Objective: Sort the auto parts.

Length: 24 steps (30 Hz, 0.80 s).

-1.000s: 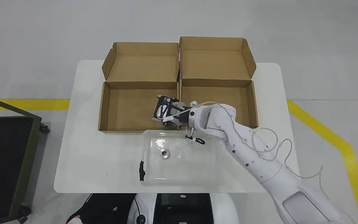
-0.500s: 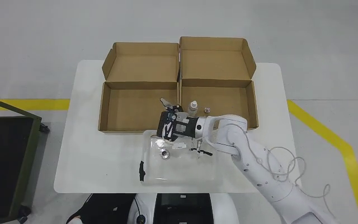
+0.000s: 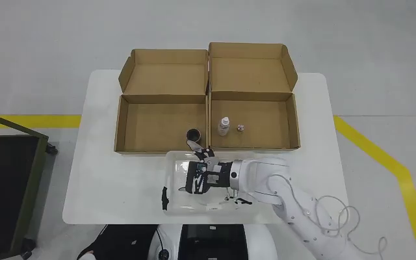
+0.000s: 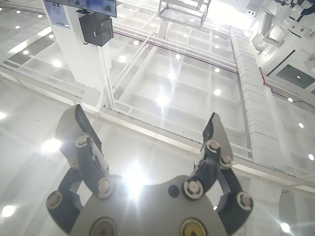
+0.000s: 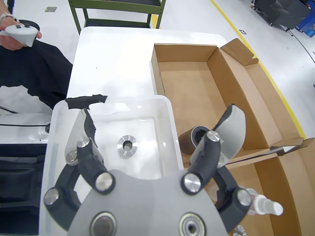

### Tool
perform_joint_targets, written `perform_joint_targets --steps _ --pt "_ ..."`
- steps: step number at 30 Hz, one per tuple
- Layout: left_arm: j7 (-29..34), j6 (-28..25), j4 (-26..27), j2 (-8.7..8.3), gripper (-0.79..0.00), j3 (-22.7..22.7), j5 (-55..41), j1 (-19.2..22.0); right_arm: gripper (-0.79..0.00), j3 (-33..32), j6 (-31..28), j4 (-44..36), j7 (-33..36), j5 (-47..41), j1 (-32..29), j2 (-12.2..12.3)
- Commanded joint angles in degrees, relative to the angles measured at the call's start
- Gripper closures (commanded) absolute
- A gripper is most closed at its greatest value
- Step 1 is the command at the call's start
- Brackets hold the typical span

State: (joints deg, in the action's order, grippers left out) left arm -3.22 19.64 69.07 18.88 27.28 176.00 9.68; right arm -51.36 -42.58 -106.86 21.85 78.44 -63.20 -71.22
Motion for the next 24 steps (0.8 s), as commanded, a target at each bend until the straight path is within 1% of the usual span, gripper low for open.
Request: perform_joint_targets --steps 1,8,15,24 --pt "0.0 0.0 0.0 0.0 -0.785 0.0 0.0 0.0 -0.785 0.2 -0.2 0.0 -0.1 0.7 -0.5 0.1" --pt "0.0 0.0 0.0 0.0 -0.785 0.0 0.0 0.0 -0.785 1.7 0.0 1.1 -1.8 3.9 -2.0 0.3" --pt "0.0 0.0 0.0 0.0 -0.785 0.0 0.0 0.0 -0.785 2.5 2.1 3.8 -4.6 7.6 -3.1 0.4" --pt "0.0 0.0 0.0 0.0 -0.785 0.0 0.0 0.0 -0.785 3.6 2.8 6.7 -6.1 9.3 -3.9 0.5"
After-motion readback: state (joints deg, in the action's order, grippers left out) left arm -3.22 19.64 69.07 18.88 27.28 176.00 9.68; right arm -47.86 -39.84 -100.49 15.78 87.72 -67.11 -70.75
